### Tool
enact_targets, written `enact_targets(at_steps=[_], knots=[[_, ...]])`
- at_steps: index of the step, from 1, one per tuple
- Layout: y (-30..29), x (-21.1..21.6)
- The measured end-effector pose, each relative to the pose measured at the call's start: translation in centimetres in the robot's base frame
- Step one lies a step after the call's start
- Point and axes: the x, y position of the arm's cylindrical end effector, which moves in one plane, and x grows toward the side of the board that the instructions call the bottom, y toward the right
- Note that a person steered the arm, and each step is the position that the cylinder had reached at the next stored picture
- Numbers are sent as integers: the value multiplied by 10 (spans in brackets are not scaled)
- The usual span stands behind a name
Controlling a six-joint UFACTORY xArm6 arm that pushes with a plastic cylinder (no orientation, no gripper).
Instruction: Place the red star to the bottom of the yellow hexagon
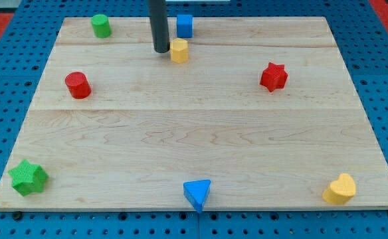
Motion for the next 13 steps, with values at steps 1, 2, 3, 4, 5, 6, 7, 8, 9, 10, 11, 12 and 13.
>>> enact_targets(at_steps=[1,2,3,4,5,6,7,8,9,10,11,12,13], knots=[[-1,17],[20,69],[103,93],[127,146],[179,164],[238,127],[274,101],[237,100],[254,77],[238,77],[195,99],[188,72],[176,57]])
